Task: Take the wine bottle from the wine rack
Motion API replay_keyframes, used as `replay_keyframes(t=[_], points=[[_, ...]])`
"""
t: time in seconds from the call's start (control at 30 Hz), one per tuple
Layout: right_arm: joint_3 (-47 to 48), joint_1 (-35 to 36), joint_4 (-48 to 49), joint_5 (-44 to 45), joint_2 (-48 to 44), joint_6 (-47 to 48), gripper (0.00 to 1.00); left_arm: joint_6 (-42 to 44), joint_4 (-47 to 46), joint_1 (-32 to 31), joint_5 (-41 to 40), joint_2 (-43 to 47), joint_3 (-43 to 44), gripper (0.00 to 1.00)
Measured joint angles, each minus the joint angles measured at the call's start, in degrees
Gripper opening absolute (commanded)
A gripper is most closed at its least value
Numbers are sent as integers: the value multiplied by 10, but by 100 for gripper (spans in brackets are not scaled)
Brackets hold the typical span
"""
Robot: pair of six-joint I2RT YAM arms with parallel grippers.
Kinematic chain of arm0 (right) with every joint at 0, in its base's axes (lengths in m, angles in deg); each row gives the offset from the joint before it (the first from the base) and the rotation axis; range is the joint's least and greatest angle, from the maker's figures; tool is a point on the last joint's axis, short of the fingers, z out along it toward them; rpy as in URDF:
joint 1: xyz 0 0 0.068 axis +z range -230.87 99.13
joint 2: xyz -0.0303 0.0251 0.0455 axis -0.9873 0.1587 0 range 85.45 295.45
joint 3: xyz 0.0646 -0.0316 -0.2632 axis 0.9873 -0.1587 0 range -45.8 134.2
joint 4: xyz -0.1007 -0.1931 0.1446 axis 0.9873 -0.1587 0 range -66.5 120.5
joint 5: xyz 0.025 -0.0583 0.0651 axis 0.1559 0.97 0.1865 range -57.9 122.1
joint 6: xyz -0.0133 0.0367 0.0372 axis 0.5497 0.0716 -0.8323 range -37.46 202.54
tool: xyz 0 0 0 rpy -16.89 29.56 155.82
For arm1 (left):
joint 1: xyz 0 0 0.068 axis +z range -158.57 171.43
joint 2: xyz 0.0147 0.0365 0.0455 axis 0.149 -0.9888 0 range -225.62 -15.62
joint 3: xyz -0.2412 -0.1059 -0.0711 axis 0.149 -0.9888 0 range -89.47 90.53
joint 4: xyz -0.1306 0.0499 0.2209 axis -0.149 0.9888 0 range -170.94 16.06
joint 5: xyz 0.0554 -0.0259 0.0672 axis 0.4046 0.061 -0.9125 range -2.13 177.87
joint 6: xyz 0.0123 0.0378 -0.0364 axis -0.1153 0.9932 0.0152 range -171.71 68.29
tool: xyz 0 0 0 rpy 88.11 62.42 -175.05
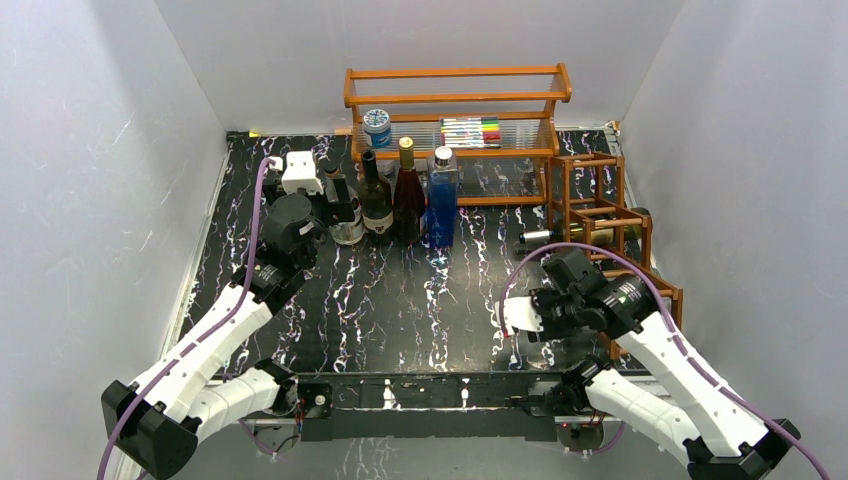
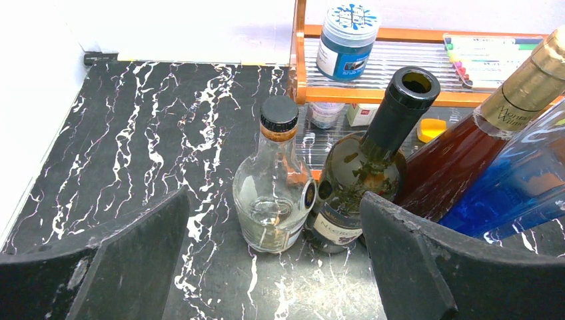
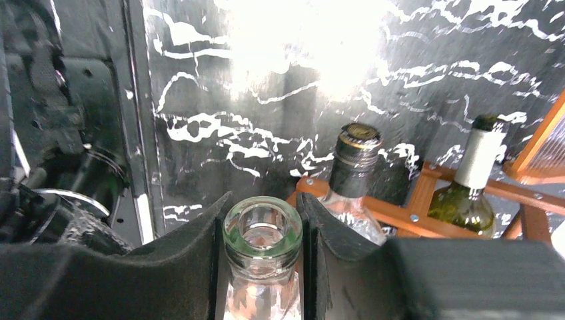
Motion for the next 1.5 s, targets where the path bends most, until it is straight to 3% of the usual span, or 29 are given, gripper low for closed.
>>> replay_keyframes(t=[0.37,0.87,1.13,1.5], points=[[103,2,-2,-149,34,-5,0,1,0,0,-6,0,0,98],[167,2,-2,-262,26,-35,0,2,0,4,-6,-1,0,98],[189,2,59,-324,-11,-128,0,2,0,4,-6,-5,0,98],[217,4,238,-335,-2,-341,0,2,0,4,-6,-5,0,98]])
